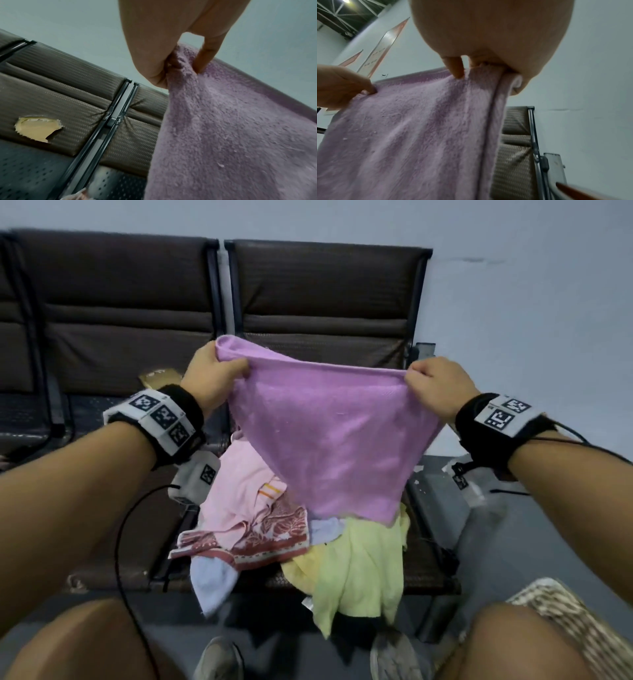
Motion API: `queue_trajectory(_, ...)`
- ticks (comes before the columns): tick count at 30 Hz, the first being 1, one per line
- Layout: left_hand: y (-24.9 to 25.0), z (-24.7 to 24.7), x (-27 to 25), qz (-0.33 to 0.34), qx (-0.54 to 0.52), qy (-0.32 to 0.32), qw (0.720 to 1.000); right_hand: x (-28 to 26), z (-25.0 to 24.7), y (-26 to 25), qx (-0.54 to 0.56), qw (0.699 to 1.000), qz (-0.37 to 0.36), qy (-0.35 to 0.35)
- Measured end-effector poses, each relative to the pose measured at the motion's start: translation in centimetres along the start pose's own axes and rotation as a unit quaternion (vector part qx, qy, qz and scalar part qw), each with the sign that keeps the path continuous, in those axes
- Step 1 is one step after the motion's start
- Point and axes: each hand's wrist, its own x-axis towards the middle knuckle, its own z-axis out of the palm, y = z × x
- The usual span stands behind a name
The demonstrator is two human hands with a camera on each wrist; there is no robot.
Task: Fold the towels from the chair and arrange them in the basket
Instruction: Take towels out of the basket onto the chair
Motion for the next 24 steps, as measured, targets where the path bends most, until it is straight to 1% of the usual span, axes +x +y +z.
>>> queue_trajectory(2, 1.4, -0.4, 0.3, 0.019, -0.008, -0.005, 1.0, 0.3, -1.7, -0.5, 0.014, 1.0, -0.012, 0.007)
queue_trajectory(4, 2.2, -1.1, 0.6, 0.034, 0.013, 0.012, 0.999, 0.6, -3.0, -0.4, 0.045, 0.999, -0.017, -0.004)
queue_trajectory(6, 2.8, -1.5, 0.7, 0.031, 0.019, 0.018, 0.999, 0.7, -4.0, -0.3, 0.099, 0.995, -0.004, -0.005)
queue_trajectory(8, 3.4, -1.7, 0.8, 0.003, 0.004, 0.002, 1.0, 1.1, -4.8, -0.1, 0.144, 0.989, 0.014, 0.006)
queue_trajectory(11, 3.9, -1.4, 1.3, -0.061, -0.049, 0.004, 0.997, 1.5, -5.1, -0.4, 0.183, 0.981, 0.058, -0.004)
queue_trajectory(13, 3.6, -1.0, 1.8, -0.092, -0.069, 0.026, 0.993, 1.4, -4.8, -1.1, 0.2, 0.974, 0.101, -0.018)
queue_trajectory(17, 2.5, -0.1, 2.0, -0.151, -0.06, 0.094, 0.982, 1.6, -3.0, -2.4, 0.244, 0.954, 0.174, -0.023)
queue_trajectory(19, 2.3, 0.9, 1.5, -0.18, -0.071, 0.121, 0.974, 1.4, -1.8, -3.3, 0.297, 0.931, 0.209, -0.034)
queue_trajectory(21, 2.4, 2.3, 0.4, -0.198, -0.103, 0.125, 0.967, 0.9, -0.5, -4.4, 0.366, 0.898, 0.232, -0.071)
queue_trajectory(23, 2.8, 4.1, -0.8, -0.186, -0.109, 0.09, 0.972, 0.3, 0.8, -5.6, 0.421, 0.866, 0.244, -0.114)
queue_trajectory(24, 3.1, 5.0, -1.6, -0.167, -0.101, 0.065, 0.979, 0.1, 1.3, -6.3, 0.445, 0.852, 0.245, -0.126)
